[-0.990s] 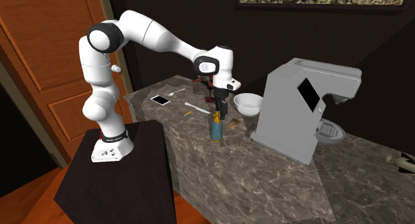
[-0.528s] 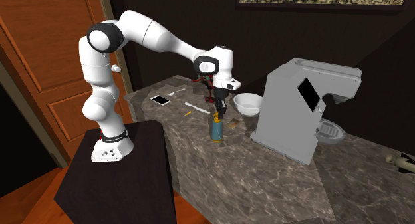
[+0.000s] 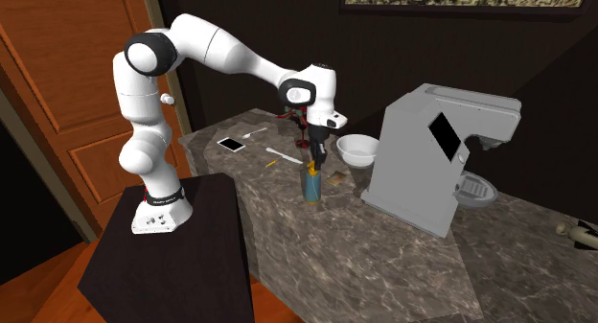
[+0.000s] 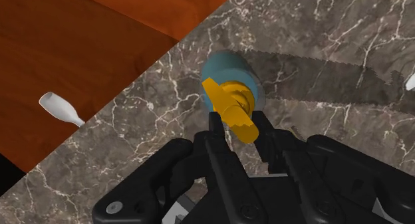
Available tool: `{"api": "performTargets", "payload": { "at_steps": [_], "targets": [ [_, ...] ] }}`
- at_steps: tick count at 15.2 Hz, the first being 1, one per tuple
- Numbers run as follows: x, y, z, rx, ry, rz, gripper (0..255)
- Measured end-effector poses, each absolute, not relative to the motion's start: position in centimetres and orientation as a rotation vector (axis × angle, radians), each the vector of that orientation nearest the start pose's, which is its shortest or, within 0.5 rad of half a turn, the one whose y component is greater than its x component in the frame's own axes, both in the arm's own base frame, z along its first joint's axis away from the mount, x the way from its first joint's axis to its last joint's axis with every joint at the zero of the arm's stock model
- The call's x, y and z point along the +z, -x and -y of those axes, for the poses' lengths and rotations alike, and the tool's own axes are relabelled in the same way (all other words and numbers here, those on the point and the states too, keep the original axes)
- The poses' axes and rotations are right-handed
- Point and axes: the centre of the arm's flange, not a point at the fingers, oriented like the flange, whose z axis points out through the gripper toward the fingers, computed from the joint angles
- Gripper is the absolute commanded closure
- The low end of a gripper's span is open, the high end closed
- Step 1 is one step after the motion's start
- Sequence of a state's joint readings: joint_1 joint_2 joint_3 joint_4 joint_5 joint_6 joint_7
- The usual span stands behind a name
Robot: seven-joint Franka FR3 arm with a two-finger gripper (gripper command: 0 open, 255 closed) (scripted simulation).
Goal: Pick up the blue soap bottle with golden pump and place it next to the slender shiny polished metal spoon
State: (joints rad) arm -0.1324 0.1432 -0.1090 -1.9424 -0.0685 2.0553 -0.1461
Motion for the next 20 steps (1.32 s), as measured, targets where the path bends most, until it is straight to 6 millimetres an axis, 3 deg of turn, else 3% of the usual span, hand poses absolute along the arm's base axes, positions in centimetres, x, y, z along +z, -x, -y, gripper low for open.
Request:
{"api": "performTargets", "payload": {
  "at_steps": [20],
  "targets": [
    [51.2,-56.9,14.2,0.07,3.208,-0.099,255]
  ]
}}
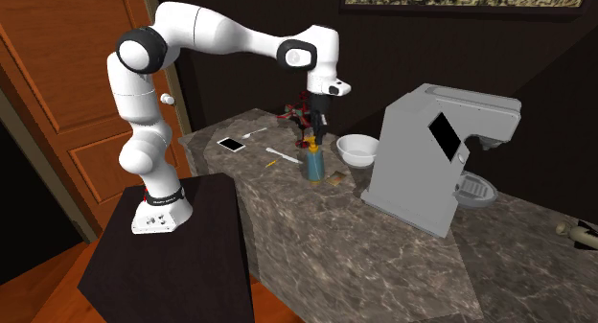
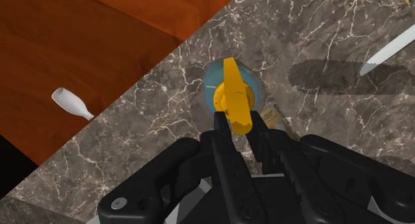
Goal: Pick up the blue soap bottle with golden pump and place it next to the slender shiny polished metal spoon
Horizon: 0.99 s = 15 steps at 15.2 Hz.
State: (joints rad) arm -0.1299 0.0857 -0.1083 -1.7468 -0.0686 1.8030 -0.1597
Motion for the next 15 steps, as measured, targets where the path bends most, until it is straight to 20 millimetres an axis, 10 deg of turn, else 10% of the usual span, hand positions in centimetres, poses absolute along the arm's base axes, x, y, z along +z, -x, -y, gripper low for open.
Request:
{"api": "performTargets", "payload": {
  "at_steps": [15],
  "targets": [
    [59.2,-56.9,14.3,0.07,3.208,-0.099,255]
  ]
}}
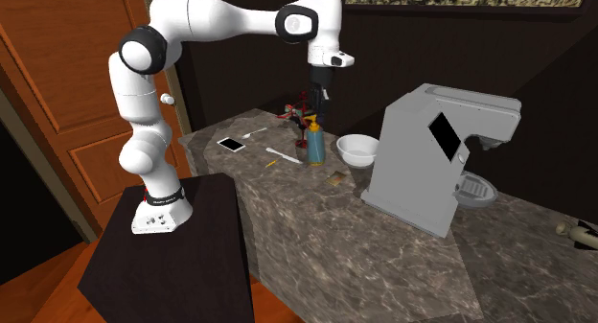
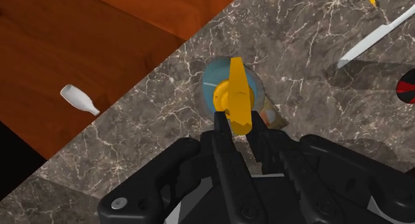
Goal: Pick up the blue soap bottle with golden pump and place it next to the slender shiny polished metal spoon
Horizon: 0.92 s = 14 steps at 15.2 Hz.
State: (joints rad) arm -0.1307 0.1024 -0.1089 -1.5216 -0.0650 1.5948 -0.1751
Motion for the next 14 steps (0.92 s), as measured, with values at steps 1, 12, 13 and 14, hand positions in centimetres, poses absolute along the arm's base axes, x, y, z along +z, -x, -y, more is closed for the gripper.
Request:
{"api": "performTargets", "payload": {
  "at_steps": [1,12,13,14],
  "targets": [
    [59.6,-56.9,14.3,0.07,3.208,-0.099,255],
    [64.9,-56.8,13.7,0.07,3.208,-0.099,255],
    [64.7,-56.9,12.8,0.07,3.207,-0.099,255],
    [64.2,-56.7,11.4,0.071,3.207,-0.097,255]
  ]
}}
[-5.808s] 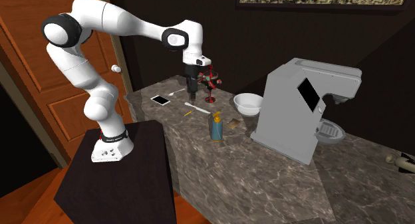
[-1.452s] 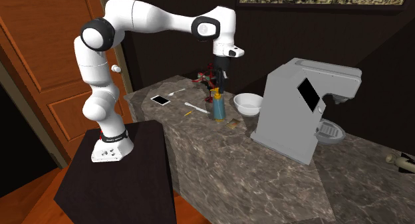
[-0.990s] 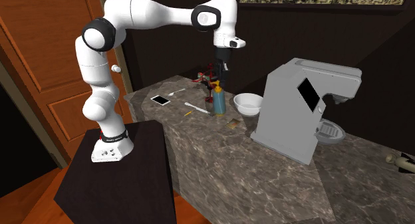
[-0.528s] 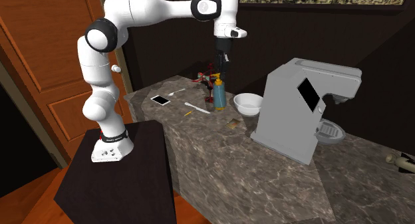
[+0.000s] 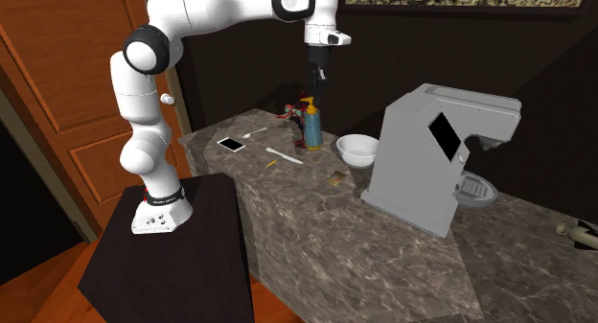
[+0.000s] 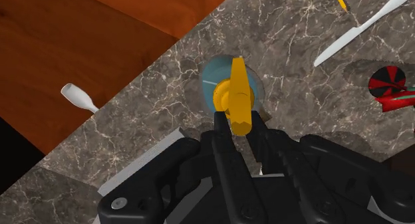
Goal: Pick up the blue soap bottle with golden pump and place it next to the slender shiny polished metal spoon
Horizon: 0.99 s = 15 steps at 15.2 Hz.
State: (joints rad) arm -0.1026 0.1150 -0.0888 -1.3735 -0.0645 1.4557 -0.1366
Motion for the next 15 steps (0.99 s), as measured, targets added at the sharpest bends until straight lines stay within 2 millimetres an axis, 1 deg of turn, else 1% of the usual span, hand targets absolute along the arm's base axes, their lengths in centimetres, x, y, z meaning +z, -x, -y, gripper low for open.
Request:
{"api": "performTargets", "payload": {
  "at_steps": [4,8,14,15],
  "targets": [
    [63.0,-56.8,6.8,0.071,3.207,-0.097,255],
    [61.5,-56.4,1.4,0.071,3.207,-0.096,255],
    [59.9,-56.0,-5.9,0.071,3.208,-0.096,255],
    [59.3,-56.0,-7.5,0.071,3.208,-0.096,255]
  ]
}}
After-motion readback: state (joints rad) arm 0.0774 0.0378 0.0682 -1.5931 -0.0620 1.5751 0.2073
